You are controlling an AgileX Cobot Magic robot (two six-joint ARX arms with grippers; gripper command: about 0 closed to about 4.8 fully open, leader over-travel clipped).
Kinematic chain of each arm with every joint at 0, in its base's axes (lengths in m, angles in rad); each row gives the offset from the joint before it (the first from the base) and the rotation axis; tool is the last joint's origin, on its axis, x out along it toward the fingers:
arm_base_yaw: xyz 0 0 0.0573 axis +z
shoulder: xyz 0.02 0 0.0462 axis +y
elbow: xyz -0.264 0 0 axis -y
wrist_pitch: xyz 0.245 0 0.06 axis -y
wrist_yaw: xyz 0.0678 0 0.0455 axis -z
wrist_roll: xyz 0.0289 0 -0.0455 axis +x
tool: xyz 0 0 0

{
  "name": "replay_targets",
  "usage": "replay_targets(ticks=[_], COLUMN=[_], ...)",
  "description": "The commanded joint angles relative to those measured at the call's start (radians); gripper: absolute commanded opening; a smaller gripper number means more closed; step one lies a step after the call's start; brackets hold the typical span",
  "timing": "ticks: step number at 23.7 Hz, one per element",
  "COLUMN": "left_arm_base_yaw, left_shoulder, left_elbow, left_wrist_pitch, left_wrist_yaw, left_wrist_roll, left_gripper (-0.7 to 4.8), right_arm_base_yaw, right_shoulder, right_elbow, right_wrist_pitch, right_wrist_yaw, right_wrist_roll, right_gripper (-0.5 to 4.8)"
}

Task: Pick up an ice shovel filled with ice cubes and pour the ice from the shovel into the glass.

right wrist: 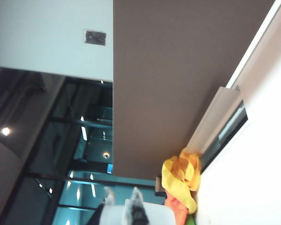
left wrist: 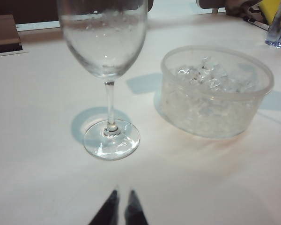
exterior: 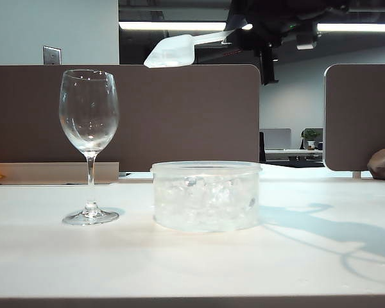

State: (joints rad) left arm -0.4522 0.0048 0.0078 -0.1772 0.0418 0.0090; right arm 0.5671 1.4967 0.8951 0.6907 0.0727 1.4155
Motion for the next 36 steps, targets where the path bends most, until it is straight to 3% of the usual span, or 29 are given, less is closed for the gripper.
replay_targets(ticks=[1, 12, 36], left_arm_base_yaw=[0.000, 0.000, 0.000], left_shoulder=[0.001, 0.001, 0.001], left_elbow=[0.000, 0.000, 0.000], left_wrist_pitch=[-0.002, -0.002, -0.002], left_wrist_yaw=[0.004, 0.004, 0.004], left_wrist_roll=[0.002, 0.002, 0.002], left_gripper=[0.29, 0.29, 0.29], right_arm_base_yaw=[0.003, 0.067, 0.105], right_shoulder=[-0.019, -0.019, -0.002], right_elbow=[0.007, 0.020, 0.132], right_wrist_pitch=[0.007, -0.013, -0.185], right_wrist_yaw=[-0.024, -0.016, -0.016], right_wrist_roll=[-0.025, -0.027, -0.116], right_gripper=[-0.05, -0.05, -0.05])
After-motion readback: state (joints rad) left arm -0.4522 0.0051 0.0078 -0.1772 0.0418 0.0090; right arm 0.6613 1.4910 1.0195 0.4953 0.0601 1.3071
